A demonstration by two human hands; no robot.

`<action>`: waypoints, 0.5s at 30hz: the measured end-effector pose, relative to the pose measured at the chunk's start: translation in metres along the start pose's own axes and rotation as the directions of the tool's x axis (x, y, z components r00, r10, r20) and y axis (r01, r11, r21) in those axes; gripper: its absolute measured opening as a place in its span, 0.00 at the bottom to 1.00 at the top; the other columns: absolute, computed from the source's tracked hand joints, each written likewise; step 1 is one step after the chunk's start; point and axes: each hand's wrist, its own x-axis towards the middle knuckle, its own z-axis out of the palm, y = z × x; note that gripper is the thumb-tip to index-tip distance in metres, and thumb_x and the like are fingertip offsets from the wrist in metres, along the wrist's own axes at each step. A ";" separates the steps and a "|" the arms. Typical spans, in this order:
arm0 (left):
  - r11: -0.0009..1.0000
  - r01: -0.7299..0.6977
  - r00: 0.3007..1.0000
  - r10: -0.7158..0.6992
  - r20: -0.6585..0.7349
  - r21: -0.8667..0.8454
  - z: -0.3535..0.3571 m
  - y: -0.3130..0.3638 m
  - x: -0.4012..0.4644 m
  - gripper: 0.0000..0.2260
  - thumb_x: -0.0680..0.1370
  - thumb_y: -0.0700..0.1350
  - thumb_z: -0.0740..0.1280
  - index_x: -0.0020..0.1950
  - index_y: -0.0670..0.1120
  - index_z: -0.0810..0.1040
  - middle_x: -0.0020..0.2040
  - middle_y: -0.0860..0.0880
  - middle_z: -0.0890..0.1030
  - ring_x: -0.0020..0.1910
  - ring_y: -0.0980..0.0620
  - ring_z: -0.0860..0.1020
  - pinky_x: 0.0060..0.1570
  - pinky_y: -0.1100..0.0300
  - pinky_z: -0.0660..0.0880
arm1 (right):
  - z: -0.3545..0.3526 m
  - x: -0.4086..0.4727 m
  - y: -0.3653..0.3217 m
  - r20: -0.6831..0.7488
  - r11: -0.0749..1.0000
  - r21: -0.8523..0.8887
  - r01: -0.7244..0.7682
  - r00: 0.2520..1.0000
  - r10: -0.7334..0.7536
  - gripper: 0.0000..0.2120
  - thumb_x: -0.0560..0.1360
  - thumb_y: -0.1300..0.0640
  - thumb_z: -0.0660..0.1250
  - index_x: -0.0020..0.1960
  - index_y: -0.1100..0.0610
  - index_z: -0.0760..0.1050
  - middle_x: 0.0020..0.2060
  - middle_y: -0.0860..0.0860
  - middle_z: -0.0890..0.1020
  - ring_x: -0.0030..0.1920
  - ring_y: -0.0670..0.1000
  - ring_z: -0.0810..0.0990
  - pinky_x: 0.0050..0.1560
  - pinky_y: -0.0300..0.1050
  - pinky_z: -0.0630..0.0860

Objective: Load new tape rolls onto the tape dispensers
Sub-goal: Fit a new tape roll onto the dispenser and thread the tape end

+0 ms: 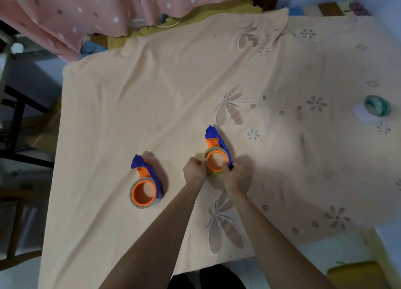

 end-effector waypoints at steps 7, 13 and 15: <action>1.000 0.030 0.998 -0.031 -0.059 -0.006 0.010 0.000 0.001 0.17 0.79 0.52 0.63 0.54 0.38 0.76 0.53 0.39 0.81 0.54 0.39 0.78 0.54 0.50 0.74 | 0.015 -0.014 0.000 -0.092 0.991 0.109 -0.073 0.992 0.083 0.17 0.77 0.45 0.65 0.41 0.59 0.80 0.37 0.56 0.82 0.37 0.56 0.79 0.33 0.44 0.72; 0.999 0.050 0.997 -0.051 -0.063 -0.014 0.012 -0.001 0.002 0.17 0.79 0.51 0.63 0.56 0.37 0.76 0.55 0.39 0.81 0.55 0.39 0.78 0.55 0.50 0.74 | 0.013 -0.016 0.004 -0.047 0.987 0.136 -0.082 0.995 0.089 0.17 0.76 0.45 0.65 0.39 0.58 0.79 0.38 0.57 0.82 0.39 0.57 0.79 0.36 0.46 0.72; 0.999 0.050 0.997 -0.051 -0.061 -0.016 0.012 -0.002 0.003 0.17 0.79 0.52 0.63 0.56 0.38 0.76 0.55 0.39 0.81 0.56 0.39 0.78 0.56 0.49 0.75 | 0.013 -0.017 0.006 -0.039 0.988 0.135 -0.080 0.996 0.086 0.17 0.76 0.45 0.65 0.38 0.58 0.79 0.38 0.57 0.81 0.40 0.58 0.79 0.35 0.45 0.70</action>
